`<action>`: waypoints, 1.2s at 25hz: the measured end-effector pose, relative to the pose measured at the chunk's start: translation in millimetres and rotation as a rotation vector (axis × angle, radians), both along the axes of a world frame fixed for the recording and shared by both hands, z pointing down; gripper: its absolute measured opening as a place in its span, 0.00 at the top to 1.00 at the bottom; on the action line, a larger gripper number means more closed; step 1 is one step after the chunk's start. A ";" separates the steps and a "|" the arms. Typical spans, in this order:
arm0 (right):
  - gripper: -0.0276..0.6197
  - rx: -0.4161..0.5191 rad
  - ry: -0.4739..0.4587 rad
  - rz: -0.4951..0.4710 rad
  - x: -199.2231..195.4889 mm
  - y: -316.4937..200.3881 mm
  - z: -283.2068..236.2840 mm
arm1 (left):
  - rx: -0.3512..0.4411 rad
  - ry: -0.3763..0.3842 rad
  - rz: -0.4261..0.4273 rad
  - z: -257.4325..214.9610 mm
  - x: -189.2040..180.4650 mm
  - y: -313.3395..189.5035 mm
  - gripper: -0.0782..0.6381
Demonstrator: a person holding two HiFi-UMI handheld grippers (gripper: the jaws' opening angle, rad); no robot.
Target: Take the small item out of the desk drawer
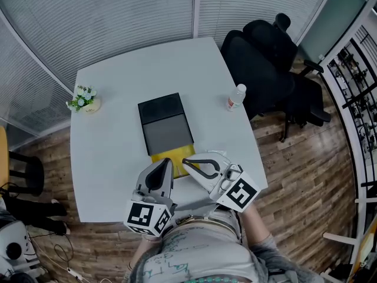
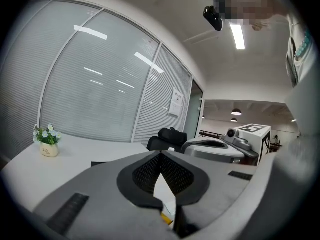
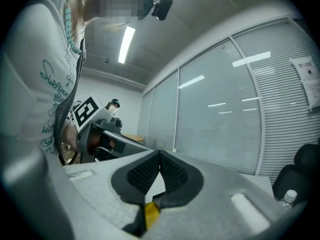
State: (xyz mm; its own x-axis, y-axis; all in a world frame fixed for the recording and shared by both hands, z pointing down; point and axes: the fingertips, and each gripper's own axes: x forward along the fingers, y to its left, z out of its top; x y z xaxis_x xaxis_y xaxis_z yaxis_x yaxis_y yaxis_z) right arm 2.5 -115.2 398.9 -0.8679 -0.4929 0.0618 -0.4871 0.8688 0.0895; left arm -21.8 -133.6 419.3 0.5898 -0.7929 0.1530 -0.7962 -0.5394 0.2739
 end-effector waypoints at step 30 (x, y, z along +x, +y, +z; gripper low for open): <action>0.95 0.018 -0.028 0.037 -9.5 -4.1 -13.0 | 0.066 0.011 -0.010 -12.4 -1.3 -2.0 0.90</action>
